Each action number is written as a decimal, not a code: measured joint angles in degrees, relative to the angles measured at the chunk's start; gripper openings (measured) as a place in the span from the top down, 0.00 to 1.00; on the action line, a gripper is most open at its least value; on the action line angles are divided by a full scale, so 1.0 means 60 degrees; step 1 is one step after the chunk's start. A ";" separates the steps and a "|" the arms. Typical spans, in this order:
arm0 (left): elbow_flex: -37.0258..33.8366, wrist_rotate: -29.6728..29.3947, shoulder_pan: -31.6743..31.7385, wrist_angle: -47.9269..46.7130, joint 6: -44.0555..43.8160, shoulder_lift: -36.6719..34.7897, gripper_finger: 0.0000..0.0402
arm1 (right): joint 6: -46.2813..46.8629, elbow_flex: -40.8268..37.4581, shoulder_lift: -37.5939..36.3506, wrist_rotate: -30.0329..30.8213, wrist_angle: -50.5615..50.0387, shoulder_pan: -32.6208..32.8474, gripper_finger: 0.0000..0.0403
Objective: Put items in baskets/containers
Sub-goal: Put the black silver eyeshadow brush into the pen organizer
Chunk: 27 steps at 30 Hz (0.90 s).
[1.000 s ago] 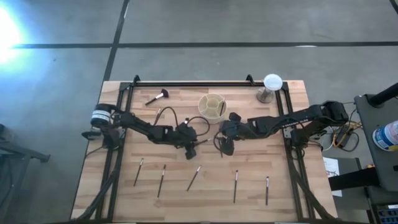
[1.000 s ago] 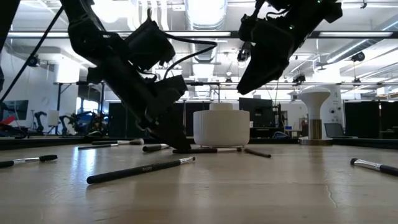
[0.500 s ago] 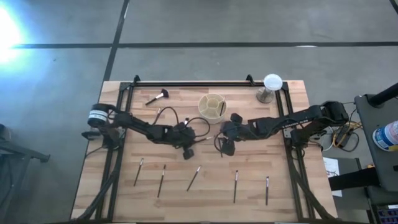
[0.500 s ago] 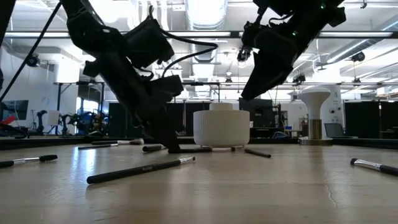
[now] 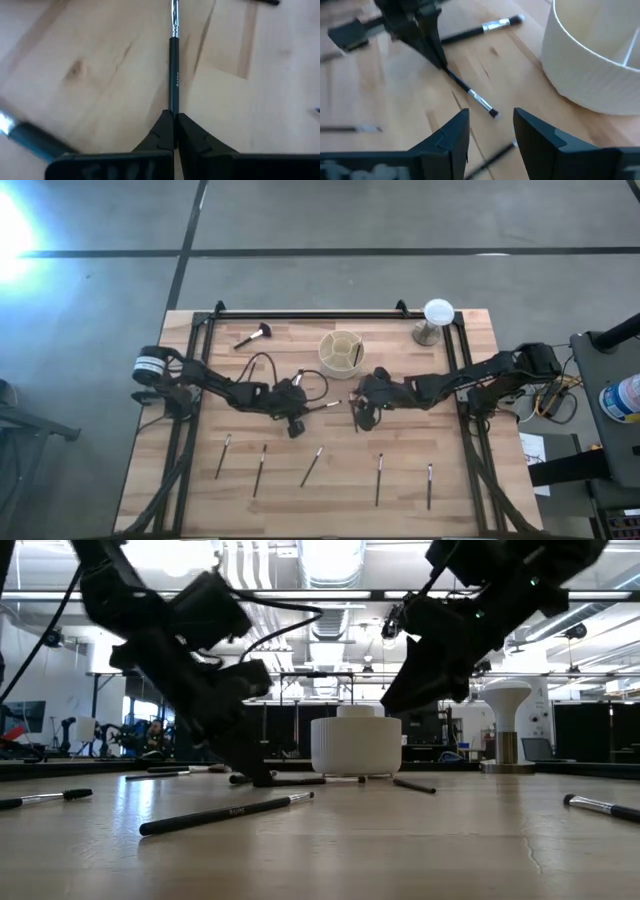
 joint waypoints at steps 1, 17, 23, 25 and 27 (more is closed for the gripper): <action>-0.0207 0.0056 -0.0004 0.0298 -0.0104 -0.0130 1.00 | 0.0181 -0.0201 0.0000 -0.0001 0.0458 0.0000 0.64; -0.1719 0.0287 -0.0004 0.4287 -0.0759 -0.0530 0.99 | 0.2067 -0.1598 0.0528 -0.0015 0.4540 0.0000 0.39; -0.0387 0.1327 -0.0356 0.1603 -0.0034 -0.0524 0.94 | 0.1458 -0.1485 0.0488 -0.0293 0.4407 -0.0004 0.37; 0.0096 0.1340 -0.0571 0.0684 0.0361 -0.0528 0.90 | 0.1280 -0.1407 0.0488 -0.0427 0.4405 -0.0001 0.38; 0.0427 0.1340 -0.0682 0.0074 0.0575 -0.0528 0.85 | 0.1166 -0.1361 0.0481 -0.0548 0.4261 0.0000 0.38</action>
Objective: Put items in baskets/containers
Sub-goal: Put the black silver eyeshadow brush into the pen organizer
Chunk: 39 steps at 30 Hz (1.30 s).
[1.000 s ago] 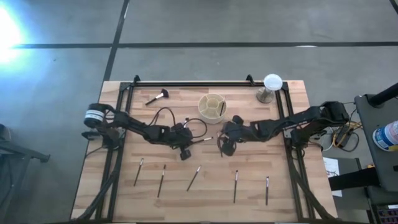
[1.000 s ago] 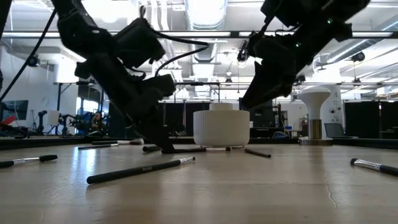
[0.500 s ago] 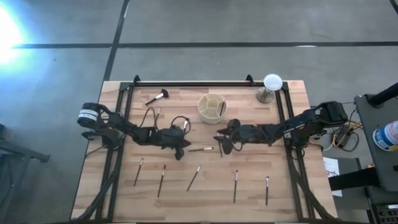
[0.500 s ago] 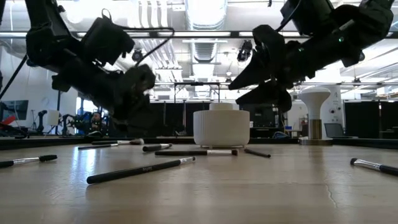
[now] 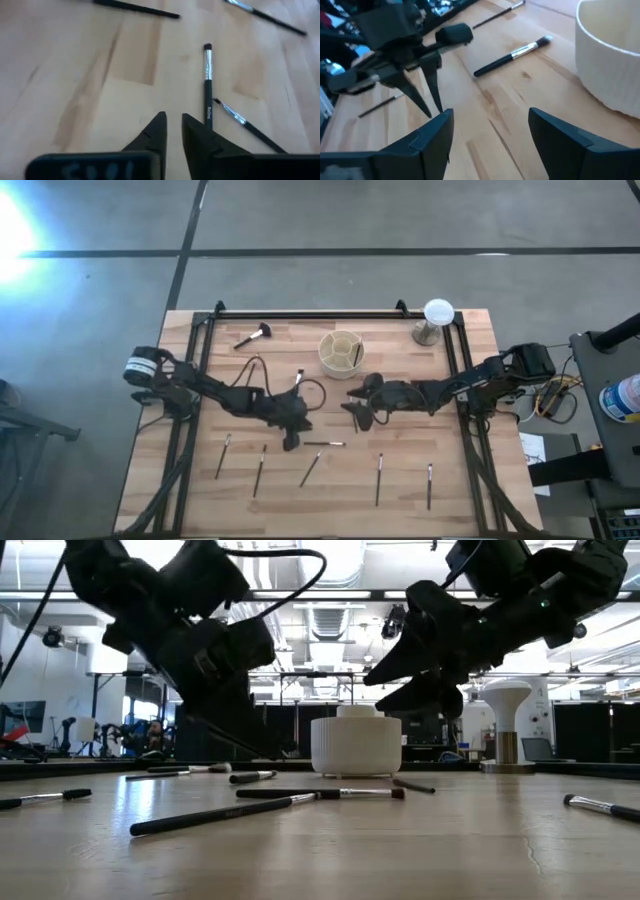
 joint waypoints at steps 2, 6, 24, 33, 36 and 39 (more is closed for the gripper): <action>0.0181 -0.0015 -0.0091 -0.0384 0.0099 0.0000 0.82 | -0.0162 0.0008 0.0004 -0.0006 -0.0158 0.0035 0.39; 0.0280 -0.0015 -0.0410 -0.0476 0.0148 -0.0004 0.79 | -0.0367 0.0008 0.0000 -0.0052 -0.0337 0.0116 0.39; 0.0498 -0.1772 -0.1827 -0.1302 -0.0213 0.0662 0.78 | -0.1003 0.0045 0.0000 -0.0057 -0.0637 0.0535 0.39; 0.0554 -0.1752 -0.1864 -0.1332 -0.0517 0.0725 0.78 | -0.1003 0.0062 0.0000 -0.0046 -0.0630 0.0546 0.39; 0.0629 -0.1741 -0.1864 -0.1397 -0.0696 0.0725 0.78 | -0.1003 0.0062 0.0000 -0.0046 -0.0633 0.0546 0.39; 0.0843 -0.1734 -0.1864 -0.1383 -0.0994 0.0732 0.78 | -0.1011 0.0062 0.0000 -0.0049 -0.0633 0.0546 0.39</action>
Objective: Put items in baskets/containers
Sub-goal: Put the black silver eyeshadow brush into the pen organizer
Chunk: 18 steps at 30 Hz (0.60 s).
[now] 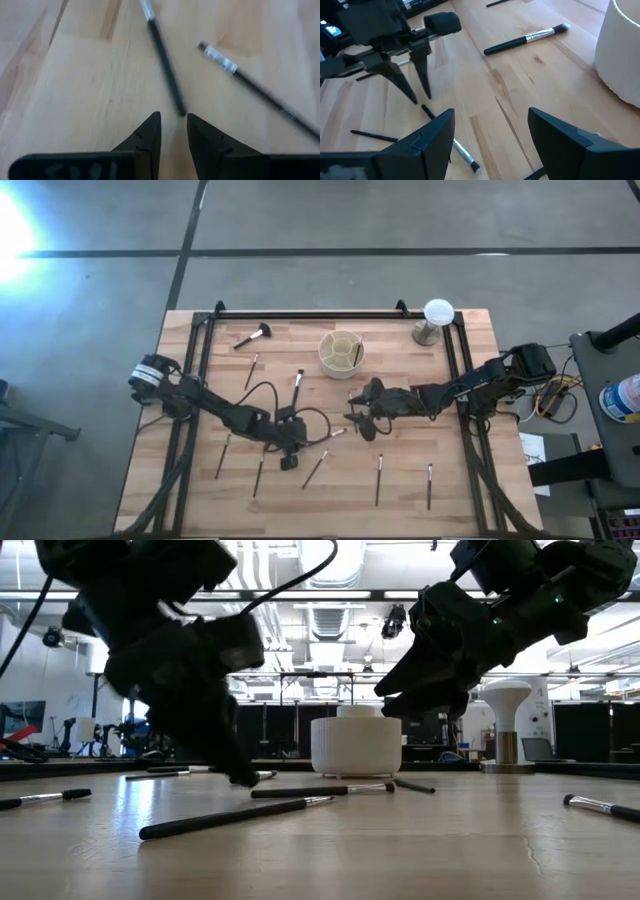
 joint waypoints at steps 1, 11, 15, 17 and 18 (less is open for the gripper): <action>0.0086 0.0000 0.0000 0.0014 -0.0107 0.0000 0.78 | -0.0030 0.0000 0.0000 0.0000 0.0000 0.0000 0.39; 0.0709 -0.0928 -0.0153 -0.0582 -0.1050 0.0606 0.78 | -0.0170 0.0000 0.0000 -0.0007 -0.0007 0.0000 0.39; 0.0757 -0.1575 -0.0151 -0.0850 -0.1315 0.0718 0.78 | -0.0302 -0.0004 0.0000 -0.0004 -0.0011 0.0022 0.39; 0.0757 -0.1591 -0.0146 -0.0856 -0.1341 0.0697 0.78 | -0.0352 -0.0004 0.0000 -0.0010 -0.0007 0.0047 0.39; 0.0757 -0.1594 -0.0146 -0.0873 -0.1336 0.0657 0.78 | -0.0352 -0.0004 0.0000 -0.0008 -0.0007 0.0058 0.39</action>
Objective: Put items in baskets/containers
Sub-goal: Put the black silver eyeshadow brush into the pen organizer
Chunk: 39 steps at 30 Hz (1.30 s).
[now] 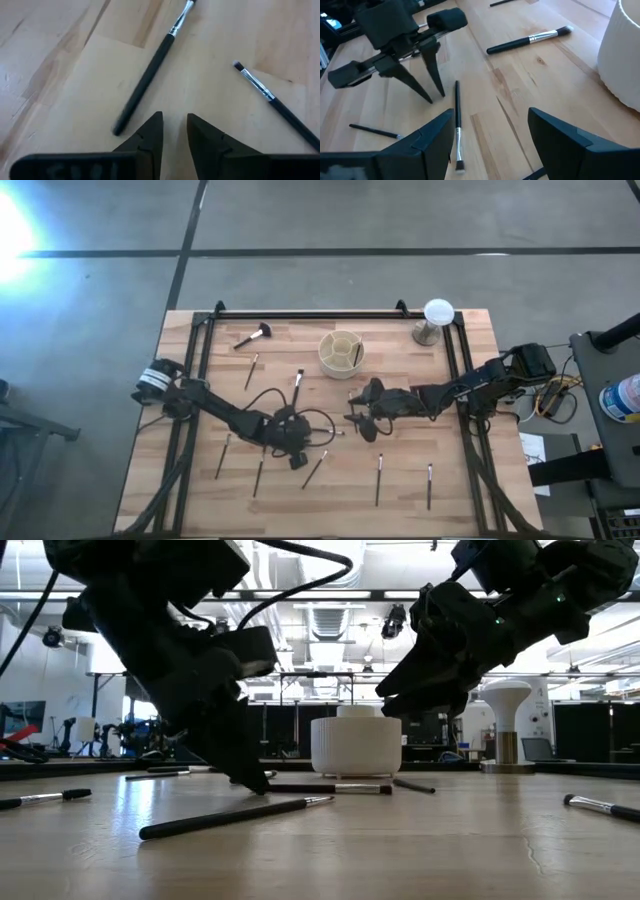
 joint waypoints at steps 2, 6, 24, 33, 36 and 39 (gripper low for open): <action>-0.0011 -0.0027 0.0007 -0.0116 0.0087 -0.0141 0.78 | -0.0027 0.0000 0.0000 -0.0003 -0.0001 0.0004 0.39; 0.0132 -0.0118 0.0053 -0.0470 0.0694 -0.0511 0.78 | -0.0071 -0.0004 0.0000 0.0001 0.0000 0.0022 0.39; 0.0175 0.1253 0.1144 -0.1318 0.2576 -0.0463 0.78 | -0.0135 -0.0011 0.0000 -0.0003 0.0004 0.0113 0.39; 0.0157 0.1137 0.1147 -0.1507 0.2587 -0.0460 0.78 | -0.0138 -0.0011 0.0000 -0.0003 0.0004 0.0131 0.39; 0.0157 0.1270 0.1147 -0.1532 0.2543 -0.0460 0.78 | -0.0138 -0.0011 0.0000 -0.0003 0.0006 0.0131 0.39; 0.0157 0.1531 0.1156 -0.1575 0.2475 -0.0460 0.78 | -0.0138 -0.0011 0.0000 -0.0007 0.0004 0.0131 0.39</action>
